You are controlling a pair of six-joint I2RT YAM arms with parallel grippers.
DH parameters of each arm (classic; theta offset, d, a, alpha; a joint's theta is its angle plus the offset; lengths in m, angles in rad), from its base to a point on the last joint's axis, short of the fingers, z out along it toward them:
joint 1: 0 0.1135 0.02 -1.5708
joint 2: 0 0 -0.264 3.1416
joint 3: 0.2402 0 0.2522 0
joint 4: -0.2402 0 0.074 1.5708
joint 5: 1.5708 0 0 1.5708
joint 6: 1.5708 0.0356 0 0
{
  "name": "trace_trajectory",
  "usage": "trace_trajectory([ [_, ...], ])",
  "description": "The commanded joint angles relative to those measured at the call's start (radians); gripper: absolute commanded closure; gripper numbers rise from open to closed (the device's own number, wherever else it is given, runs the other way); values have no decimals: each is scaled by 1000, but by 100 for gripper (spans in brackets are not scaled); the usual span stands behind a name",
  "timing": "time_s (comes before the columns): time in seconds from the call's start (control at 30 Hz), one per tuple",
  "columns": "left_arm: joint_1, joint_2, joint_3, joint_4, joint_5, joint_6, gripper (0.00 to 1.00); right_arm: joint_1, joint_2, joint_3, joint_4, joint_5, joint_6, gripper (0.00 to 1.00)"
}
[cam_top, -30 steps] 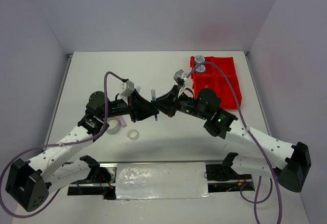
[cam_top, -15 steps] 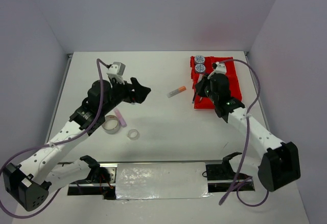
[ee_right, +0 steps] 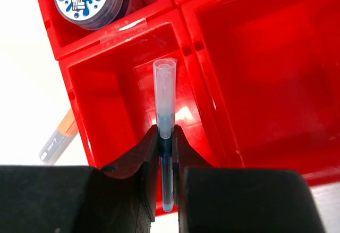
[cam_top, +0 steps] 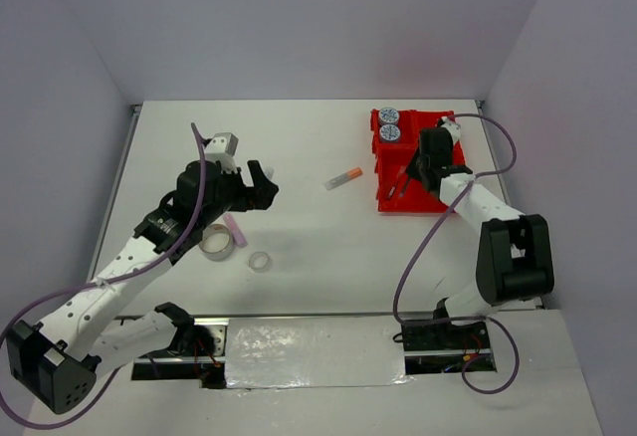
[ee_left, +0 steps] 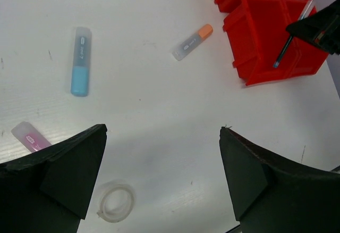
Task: Sort the stationery into containers
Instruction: Place the pen in the storage box, then pick up the pen from the center of the board.
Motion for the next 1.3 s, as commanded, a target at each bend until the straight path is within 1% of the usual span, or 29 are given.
trace_trajectory([
  [0.0, -2, 11, -19, 32, 39, -25, 1, -7, 38, 74, 45, -10, -1, 100],
  [0.07, -2, 11, -30, 38, 41, -25, 1, -7, 59, 83, 53, -22, -1, 99],
  [0.27, 0, 22, -50, 46, 41, -28, 1, -7, 128, 101, 73, -76, 14, 91],
  [0.37, 0, 34, -51, 43, 32, -25, 1, -4, 156, 108, 70, -108, 28, 82],
  [0.4, 0, 48, -50, 45, 23, -22, 1, -4, 157, 100, 71, -104, 31, 70],
  [0.47, 0, 67, -40, 42, 12, -20, 1, -5, 154, 88, 76, -104, 39, 61],
  [0.53, 1, 103, -24, 35, -5, -28, 1, -4, 143, 72, 77, -107, 40, 57],
  [0.6, 4, 132, -10, 34, -23, -34, 1, -4, 133, 65, 74, -105, 39, 50],
  [0.67, 15, 191, 30, 8, -45, -48, 1, -5, 113, 68, 54, -98, 37, 45],
  [0.73, 26, 257, 77, -11, -72, -64, 1, -4, 85, 68, 41, -101, 36, 43],
  [0.77, 42, 284, 96, -30, -80, -69, 1, -2, 47, 68, 36, -105, 34, 38],
  [0.8, 52, 339, 114, -43, -106, -87, 1, 2, 24, 68, 30, -105, 33, 38],
  [0.87, 84, 401, 176, -58, -108, -95, 1, 13, -45, 71, 2, -102, 25, 37],
  [0.9, 96, 474, 199, -64, -111, -95, 1, 19, -71, 74, -12, -96, 17, 37],
  [0.93, 121, 516, 260, -78, -105, -95, 1, 27, -123, 74, -39, -91, 10, 35],
  [0.97, 130, 606, 292, -89, -93, -72, 1, 38, -149, 72, -53, -91, 4, 22],
  [1.0, 139, 654, 356, -96, -71, -60, 1, 45, -178, 71, -73, -97, -13, 21],
  [1.03, 154, 741, 384, -103, -53, -28, 1, 50, -230, 63, -82, -143, -26, 19],
  [1.07, 162, 784, 415, -109, -25, -11, 1, 51, -255, 63, -93, -182, -53, 1],
  [1.1, 168, 830, 481, -122, 4, 1, 1, 51, -299, 66, -120, -220, -68, 0],
  [1.13, 171, 911, 512, -142, 3, 20, 3, 58, -320, 75, -137, -292, -82, 0],
  [1.17, 171, 944, 565, -176, -5, 24, 4, 64, -338, 81, -171, -318, -108, 0],
  [1.27, 171, 1025, 604, -213, -52, 14, 6, 85, -412, 100, -206, -381, -141, 0],
])
